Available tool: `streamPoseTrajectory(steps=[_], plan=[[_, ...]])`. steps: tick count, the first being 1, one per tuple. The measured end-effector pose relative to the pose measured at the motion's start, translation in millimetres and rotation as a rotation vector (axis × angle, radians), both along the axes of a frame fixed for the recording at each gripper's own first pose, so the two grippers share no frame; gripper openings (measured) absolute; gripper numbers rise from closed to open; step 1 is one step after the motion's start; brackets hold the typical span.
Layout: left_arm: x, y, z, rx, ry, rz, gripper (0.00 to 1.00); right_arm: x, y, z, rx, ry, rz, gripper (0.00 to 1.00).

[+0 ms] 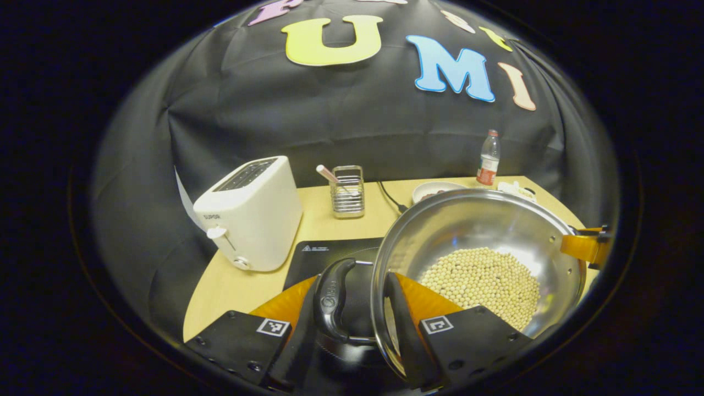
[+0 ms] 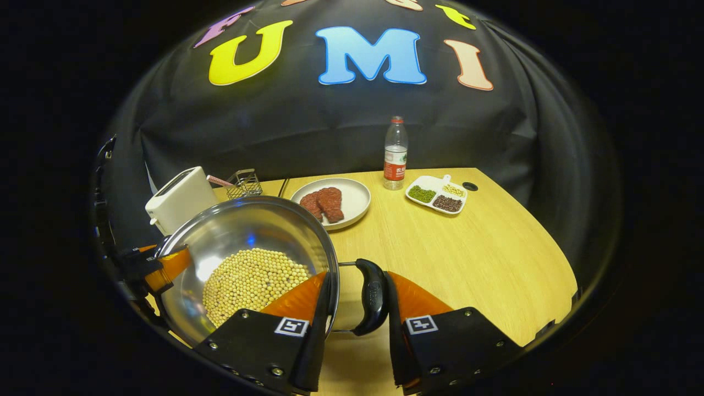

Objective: First push the handle of the pot to place it horizontally, then grasp the pot with both hands and set it on the induction cooktop.

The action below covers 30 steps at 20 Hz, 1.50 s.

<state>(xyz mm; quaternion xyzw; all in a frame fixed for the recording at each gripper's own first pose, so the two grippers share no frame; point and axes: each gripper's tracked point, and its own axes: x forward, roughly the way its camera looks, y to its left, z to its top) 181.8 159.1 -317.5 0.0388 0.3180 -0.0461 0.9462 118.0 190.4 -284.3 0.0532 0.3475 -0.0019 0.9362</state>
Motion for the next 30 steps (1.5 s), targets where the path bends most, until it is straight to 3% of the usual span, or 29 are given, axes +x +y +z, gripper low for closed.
streamPoseTrajectory(steps=[4, 10, 12, 13, 14, 20, 23, 24, 26, 28, 29, 30], plan=[[0.8, 29.5, -5.4, 0.002, 0.005, 0.019, 0.68, 3.5, 27.6, -2.0, 0.005, 0.005, 0.012, 0.49], [9.1, 67.0, -13.9, 0.019, 0.006, 0.042, 0.76, 10.0, 65.8, -7.0, 0.012, -0.002, 0.029, 0.49], [14.2, 75.7, -13.9, 0.025, 0.004, 0.042, 0.68, 15.1, 74.0, -7.3, 0.016, -0.002, 0.030, 0.49], [16.6, 77.7, -14.7, 0.027, 0.005, 0.044, 0.76, 16.9, 77.5, -7.5, 0.020, 0.003, 0.030, 0.49], [18.8, 80.9, -14.6, 0.032, 0.007, 0.045, 0.76, 18.9, 81.5, -8.7, 0.024, 0.004, 0.030, 0.49], [30.7, 98.3, -19.8, 0.054, 0.013, 0.041, 0.69, 34.6, 97.2, -9.8, 0.037, -0.023, 0.036, 0.49], [33.7, 107.2, -17.4, 0.057, 0.004, 0.054, 0.75, 41.1, 103.0, -9.5, 0.016, -0.020, 0.063, 0.49], [33.3, 109.9, -17.6, 0.057, 0.002, 0.059, 0.70, 43.0, 104.8, -10.0, 0.013, -0.019, 0.070, 0.49], [31.1, 117.6, -15.3, 0.062, -0.008, 0.089, 0.76, 43.7, 109.2, -11.1, 0.041, -0.005, 0.084, 0.51], [36.1, 124.1, -1.3, 0.091, -0.082, 0.125, 0.92, 47.3, 108.4, 5.2, 0.060, -0.060, 0.100, 0.60], [37.1, 125.5, 7.8, 0.094, -0.116, 0.143, 1.00, 49.2, 104.1, 18.6, 0.057, -0.105, 0.104, 0.75], [32.2, 125.0, 20.9, 0.091, -0.147, 0.159, 0.99, 49.5, 98.7, 29.4, 0.046, -0.140, 0.107, 0.89]])
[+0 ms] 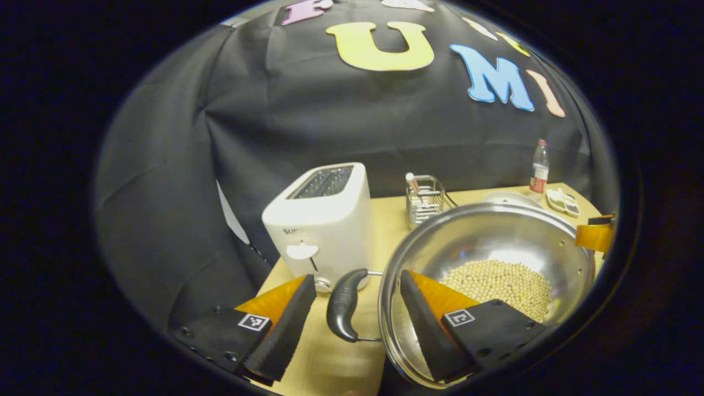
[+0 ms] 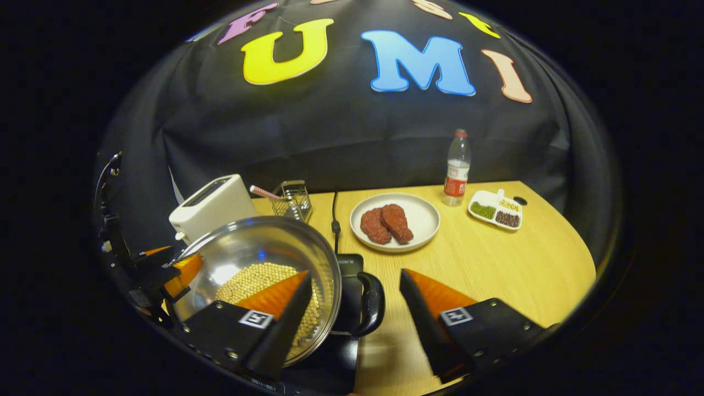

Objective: First push the handle of the pot to place it horizontally, then grasp the pot with both hands and set it on the induction cooktop.

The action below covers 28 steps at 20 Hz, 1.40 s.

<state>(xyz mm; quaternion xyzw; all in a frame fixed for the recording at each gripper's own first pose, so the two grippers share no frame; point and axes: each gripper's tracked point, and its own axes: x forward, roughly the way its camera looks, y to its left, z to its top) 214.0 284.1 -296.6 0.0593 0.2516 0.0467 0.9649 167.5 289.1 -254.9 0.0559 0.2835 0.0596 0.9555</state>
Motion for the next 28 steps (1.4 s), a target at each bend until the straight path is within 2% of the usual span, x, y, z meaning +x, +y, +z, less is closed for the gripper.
streamPoseTrajectory(steps=[1, 3, 4, 5, 8, 10, 11, 12, 14, 16, 17, 22, 26, 27, 28], plan=[[-2.1, -1.1, 13.6, -0.001, -0.032, 0.012, 0.99, -0.7, -6.8, 8.4, -0.011, -0.025, 0.004, 0.96], [-9.6, -8.3, 38.1, 0.007, -0.081, 0.024, 0.98, -5.5, -22.2, 24.0, -0.022, -0.061, 0.012, 0.96], [-15.0, -15.2, 51.1, 0.008, -0.103, 0.025, 0.95, -8.8, -33.7, 32.8, -0.032, -0.083, 0.012, 0.96], [-19.5, -24.8, 63.6, 0.001, -0.123, 0.021, 0.98, -12.7, -44.6, 39.8, -0.043, -0.101, 0.009, 0.96], [-36.9, -62.7, 99.7, -0.015, -0.182, 0.002, 0.98, -31.7, -82.8, 68.6, -0.062, -0.180, -0.002, 0.96], [-49.2, -92.4, 125.6, -0.021, -0.224, -0.001, 0.98, -47.8, -112.8, 88.4, -0.075, -0.226, -0.005, 0.96], [-56.2, -109.1, 142.0, -0.032, -0.250, -0.005, 0.91, -56.4, -129.6, 94.7, -0.083, -0.241, 0.000, 0.96], [-63.9, -127.5, 159.3, -0.046, -0.279, -0.007, 0.98, -66.6, -146.6, 102.1, -0.096, -0.260, 0.005, 0.96], [-81.0, -164.9, 186.2, -0.071, -0.317, -0.013, 1.00, -85.7, -184.4, 118.0, -0.130, -0.294, 0.007, 0.96], [-100.4, -201.0, 212.8, -0.081, -0.356, -0.027, 0.91, -103.9, -219.5, 134.1, -0.134, -0.324, -0.003, 0.96], [-111.4, -218.0, 227.0, -0.076, -0.378, -0.032, 0.98, -113.6, -236.0, 141.9, -0.126, -0.335, -0.007, 0.96], [-175.4, -292.2, 262.6, -0.050, -0.423, -0.061, 1.00, -158.1, -310.3, 177.7, -0.079, -0.401, -0.033, 0.96], [-223.4, -320.6, 281.9, -0.057, -0.458, -0.039, 0.91, -190.6, -348.3, 204.4, -0.065, -0.456, -0.041, 0.95], [-232.0, -324.9, 286.1, -0.057, -0.464, -0.040, 1.00, -198.7, -353.9, 209.0, -0.062, -0.461, -0.047, 0.95], [-241.4, -326.4, 291.0, -0.059, -0.470, -0.042, 1.00, -204.9, -357.2, 213.5, -0.054, -0.469, -0.053, 0.96]])
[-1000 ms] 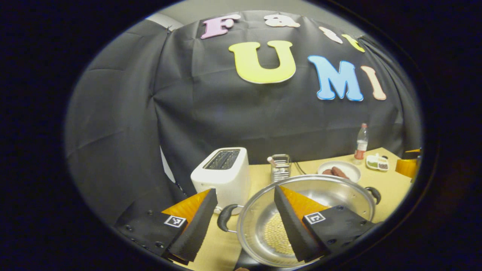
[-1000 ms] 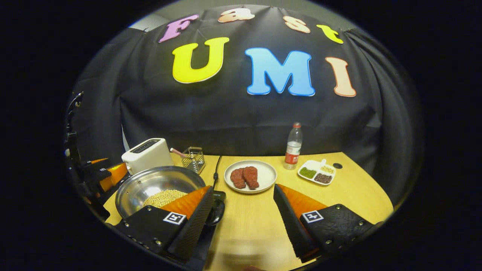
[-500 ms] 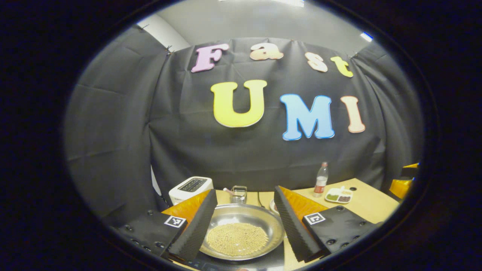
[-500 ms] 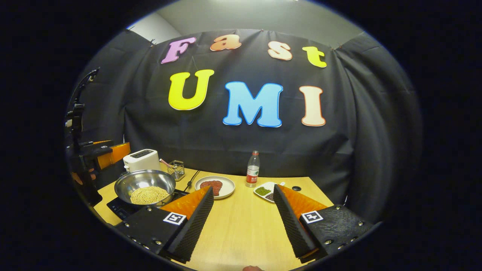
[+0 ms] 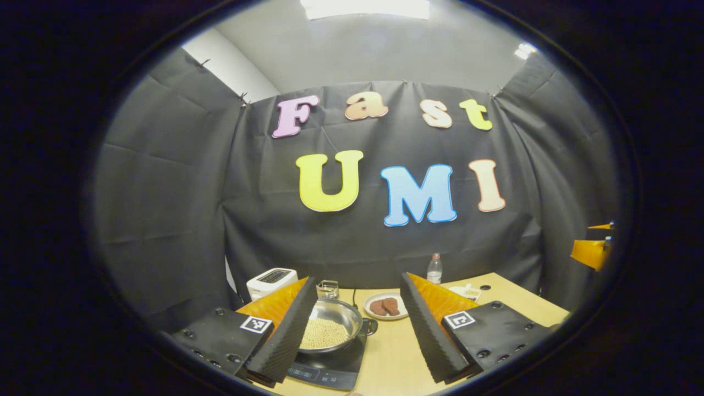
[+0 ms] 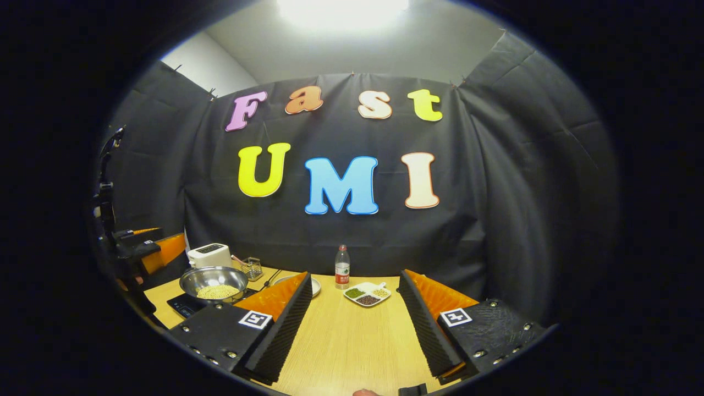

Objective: First push the handle of the pot to place it horizontally, then grasp the pot with both hands and set it on the induction cooktop.

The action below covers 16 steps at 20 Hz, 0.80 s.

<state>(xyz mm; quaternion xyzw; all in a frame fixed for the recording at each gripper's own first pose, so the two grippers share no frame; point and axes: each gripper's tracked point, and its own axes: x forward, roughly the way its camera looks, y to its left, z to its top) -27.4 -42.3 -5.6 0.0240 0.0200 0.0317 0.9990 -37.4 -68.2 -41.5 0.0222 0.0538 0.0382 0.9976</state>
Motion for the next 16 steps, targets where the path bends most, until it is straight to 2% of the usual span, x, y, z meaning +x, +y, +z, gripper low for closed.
streamPoseTrajectory(steps=[2, 3, 4, 5, 6, 7, 11, 12, 13, 14, 16], plan=[[-16.2, -2.1, 11.2, 0.002, -0.012, -0.011, 0.91, -10.8, -6.3, 7.8, 0.016, -0.012, -0.016, 0.95], [-23.2, -2.5, 18.4, 0.006, -0.025, -0.020, 0.98, -15.5, -7.6, 11.4, 0.020, -0.017, -0.025, 0.95], [-29.1, -1.4, 25.8, 0.012, -0.039, -0.028, 0.91, -19.1, -8.4, 13.2, 0.023, -0.021, -0.035, 0.95], [-33.1, -0.5, 30.4, 0.021, -0.047, -0.037, 0.91, -22.6, -9.1, 16.1, 0.026, -0.023, -0.046, 0.95], [-37.0, 1.9, 33.4, 0.033, -0.051, -0.042, 0.98, -26.6, -8.2, 17.1, 0.030, -0.024, -0.053, 0.95], [-39.7, 7.2, 35.9, 0.046, -0.057, -0.043, 1.00, -29.7, -5.4, 19.0, 0.033, -0.031, -0.052, 0.95], [-46.6, 26.9, 34.2, 0.041, -0.052, -0.014, 0.98, -38.3, 5.3, 23.1, 0.031, -0.030, -0.062, 0.95], [-48.1, 31.0, 33.1, 0.028, -0.051, -0.008, 0.91, -38.6, 8.7, 25.7, 0.038, -0.037, -0.063, 0.96], [-48.6, 36.5, 31.4, 0.019, -0.050, -0.005, 0.91, -39.4, 10.5, 28.7, 0.037, -0.043, -0.066, 0.96], [-49.4, 40.7, 30.9, 0.015, -0.051, -0.002, 0.98, -40.1, 11.5, 28.7, 0.033, -0.048, -0.070, 0.95], [-51.2, 48.4, 33.6, 0.020, -0.059, 0.004, 0.98, -40.8, 15.2, 32.5, 0.017, -0.058, -0.068, 0.95]])
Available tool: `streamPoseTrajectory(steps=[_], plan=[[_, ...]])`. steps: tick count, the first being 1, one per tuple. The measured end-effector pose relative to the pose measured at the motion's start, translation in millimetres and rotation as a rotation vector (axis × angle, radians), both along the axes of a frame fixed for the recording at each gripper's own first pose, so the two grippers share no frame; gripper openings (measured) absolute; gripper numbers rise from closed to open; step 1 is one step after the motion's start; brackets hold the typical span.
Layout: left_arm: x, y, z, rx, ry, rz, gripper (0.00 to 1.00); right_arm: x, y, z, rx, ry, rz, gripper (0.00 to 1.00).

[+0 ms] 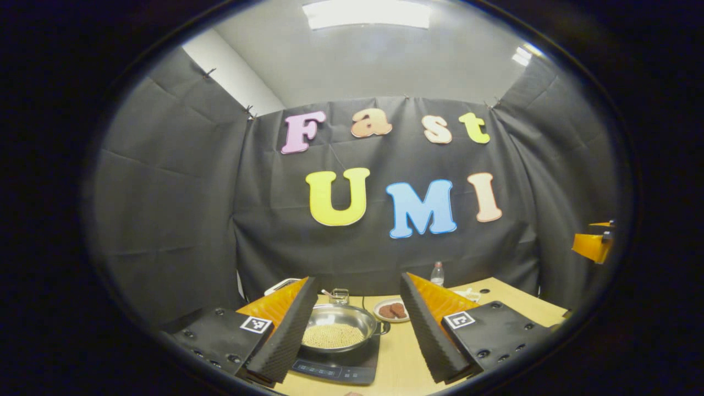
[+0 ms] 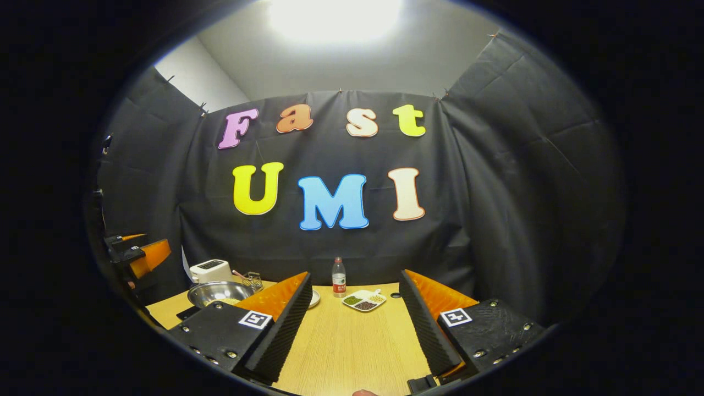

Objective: First push the handle of the pot to place it horizontally, then grasp the pot with both hands and set it on the induction cooktop.

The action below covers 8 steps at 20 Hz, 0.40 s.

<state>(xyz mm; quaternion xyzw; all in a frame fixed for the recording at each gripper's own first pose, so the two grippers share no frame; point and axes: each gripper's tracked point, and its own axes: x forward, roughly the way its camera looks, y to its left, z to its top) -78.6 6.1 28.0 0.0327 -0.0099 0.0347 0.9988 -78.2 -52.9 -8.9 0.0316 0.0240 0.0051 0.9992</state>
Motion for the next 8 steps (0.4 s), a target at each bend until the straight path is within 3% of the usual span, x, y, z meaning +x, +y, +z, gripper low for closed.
streamPoseTrajectory(steps=[8], plan=[[-6.0, 3.5, 6.5, 0.007, -0.019, -0.009, 0.98, -1.1, 2.6, 5.7, -0.011, -0.004, -0.008, 0.95]])
